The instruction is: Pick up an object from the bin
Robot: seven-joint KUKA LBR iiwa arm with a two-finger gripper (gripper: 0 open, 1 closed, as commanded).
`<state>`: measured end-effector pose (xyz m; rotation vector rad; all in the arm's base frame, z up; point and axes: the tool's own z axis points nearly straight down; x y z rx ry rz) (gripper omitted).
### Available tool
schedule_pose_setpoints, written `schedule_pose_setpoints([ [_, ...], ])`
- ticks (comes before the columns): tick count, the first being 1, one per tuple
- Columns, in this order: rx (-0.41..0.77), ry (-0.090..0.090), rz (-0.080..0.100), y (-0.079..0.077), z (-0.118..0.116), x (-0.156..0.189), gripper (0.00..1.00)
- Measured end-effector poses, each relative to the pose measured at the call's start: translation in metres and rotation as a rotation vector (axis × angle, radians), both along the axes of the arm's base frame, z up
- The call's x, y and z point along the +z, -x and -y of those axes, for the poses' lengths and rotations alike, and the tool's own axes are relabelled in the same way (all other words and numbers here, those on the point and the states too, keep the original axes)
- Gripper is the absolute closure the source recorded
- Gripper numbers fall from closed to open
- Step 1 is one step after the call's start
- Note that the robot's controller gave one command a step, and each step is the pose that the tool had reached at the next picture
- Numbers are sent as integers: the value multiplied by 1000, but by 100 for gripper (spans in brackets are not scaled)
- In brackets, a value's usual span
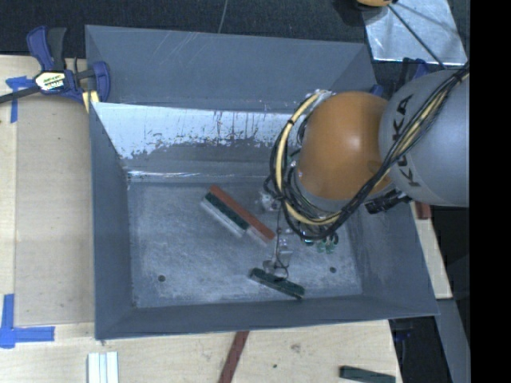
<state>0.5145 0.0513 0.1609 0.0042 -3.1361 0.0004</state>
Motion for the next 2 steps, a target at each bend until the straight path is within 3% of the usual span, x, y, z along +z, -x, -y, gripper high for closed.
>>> schedule_pose_setpoints([
  [1, -1, -1, 8, -2, 0, 4, 0],
  [2, -259, 0, 8, -23, 44, -90, 100],
])
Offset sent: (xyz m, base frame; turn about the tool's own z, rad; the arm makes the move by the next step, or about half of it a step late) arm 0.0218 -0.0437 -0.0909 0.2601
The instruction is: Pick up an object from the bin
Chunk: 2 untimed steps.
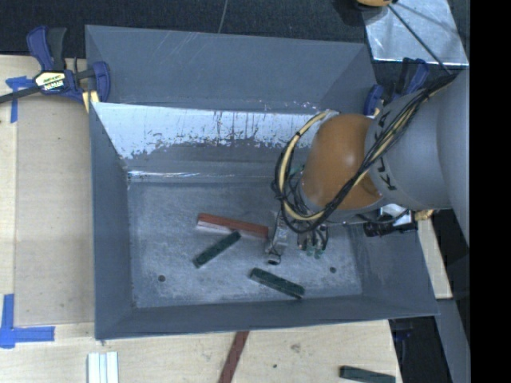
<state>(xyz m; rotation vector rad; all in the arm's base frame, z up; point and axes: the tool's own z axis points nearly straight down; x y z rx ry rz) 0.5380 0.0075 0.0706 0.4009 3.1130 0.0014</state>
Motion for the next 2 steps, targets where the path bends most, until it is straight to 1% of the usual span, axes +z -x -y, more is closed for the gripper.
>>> schedule_pose_setpoints([
  [1, -1, 0, -3, 1, 0, 0, 0],
  [2, -1, 0, -3, 1, 0, 0, 0],
])
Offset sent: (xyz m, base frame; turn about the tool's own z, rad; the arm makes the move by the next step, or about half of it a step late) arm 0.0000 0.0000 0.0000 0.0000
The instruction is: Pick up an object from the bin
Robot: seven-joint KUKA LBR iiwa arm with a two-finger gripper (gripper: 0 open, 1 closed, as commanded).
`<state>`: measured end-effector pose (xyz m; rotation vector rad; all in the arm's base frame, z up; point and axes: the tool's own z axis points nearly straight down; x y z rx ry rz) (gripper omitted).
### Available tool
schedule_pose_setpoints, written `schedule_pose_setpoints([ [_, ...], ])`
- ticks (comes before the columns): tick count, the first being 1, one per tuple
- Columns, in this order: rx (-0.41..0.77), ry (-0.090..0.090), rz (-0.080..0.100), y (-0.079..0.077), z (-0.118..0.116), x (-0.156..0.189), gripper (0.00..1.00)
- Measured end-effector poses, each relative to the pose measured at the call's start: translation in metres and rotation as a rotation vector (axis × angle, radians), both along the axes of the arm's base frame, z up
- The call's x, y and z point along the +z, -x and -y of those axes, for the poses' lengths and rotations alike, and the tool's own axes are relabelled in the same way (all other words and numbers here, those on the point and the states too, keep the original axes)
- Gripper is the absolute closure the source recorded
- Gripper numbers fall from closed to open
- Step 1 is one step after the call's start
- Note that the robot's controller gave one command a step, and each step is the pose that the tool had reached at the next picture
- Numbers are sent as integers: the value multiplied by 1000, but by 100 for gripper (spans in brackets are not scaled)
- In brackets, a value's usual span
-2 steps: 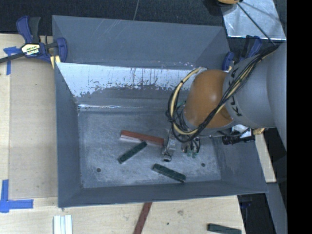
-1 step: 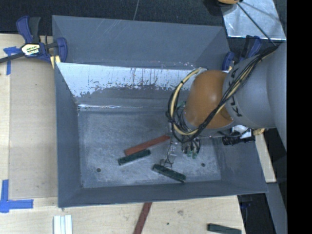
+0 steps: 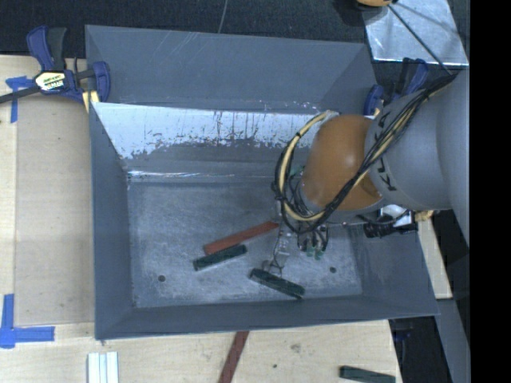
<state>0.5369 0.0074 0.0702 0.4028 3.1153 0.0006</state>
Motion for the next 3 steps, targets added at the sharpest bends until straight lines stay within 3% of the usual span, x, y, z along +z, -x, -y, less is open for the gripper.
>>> schedule_pose_setpoints([
  [1, -13, -1, 3, -50, -56, 1, 100],
  [2, -13, -1, 3, -50, -56, 1, 100],
  [3, -33, 0, 2, -32, -56, 132, 100],
])
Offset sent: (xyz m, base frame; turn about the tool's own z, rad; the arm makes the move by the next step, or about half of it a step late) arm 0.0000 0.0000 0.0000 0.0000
